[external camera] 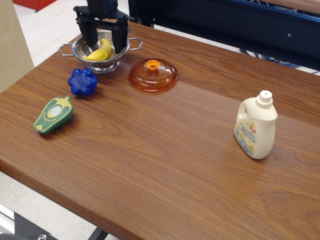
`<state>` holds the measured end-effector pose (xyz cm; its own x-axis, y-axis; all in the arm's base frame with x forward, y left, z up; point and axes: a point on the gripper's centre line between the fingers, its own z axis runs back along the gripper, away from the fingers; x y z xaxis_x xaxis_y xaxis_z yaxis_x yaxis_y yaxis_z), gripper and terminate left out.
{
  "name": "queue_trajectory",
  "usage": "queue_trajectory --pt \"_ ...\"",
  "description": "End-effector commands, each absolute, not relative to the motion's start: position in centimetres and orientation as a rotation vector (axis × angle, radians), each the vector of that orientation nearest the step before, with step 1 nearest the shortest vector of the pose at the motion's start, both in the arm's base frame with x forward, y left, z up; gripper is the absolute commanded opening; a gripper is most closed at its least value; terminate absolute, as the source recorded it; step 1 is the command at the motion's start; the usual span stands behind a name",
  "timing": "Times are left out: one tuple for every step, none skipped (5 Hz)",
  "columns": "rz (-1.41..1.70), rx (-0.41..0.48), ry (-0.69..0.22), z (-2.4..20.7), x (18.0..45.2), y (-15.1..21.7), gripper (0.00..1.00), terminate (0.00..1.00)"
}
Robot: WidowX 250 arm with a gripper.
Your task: Take banana out of colander
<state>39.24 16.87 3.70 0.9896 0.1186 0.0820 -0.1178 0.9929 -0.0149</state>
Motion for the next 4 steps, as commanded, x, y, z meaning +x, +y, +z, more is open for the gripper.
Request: queue_trajectory --pt "0.149 0.023 -0.132 4.49 38.85 17.12 1.00 0.00" --pt "0.151 0.039 -0.140 4.03 38.58 17.21 1.00 0.00" --pt "0.159 0.045 -0.141 3.74 38.53 17.12 0.00 0.00" --pt "0.095 0.076 -0.185 3.51 38.59 16.84 0.00 0.00"
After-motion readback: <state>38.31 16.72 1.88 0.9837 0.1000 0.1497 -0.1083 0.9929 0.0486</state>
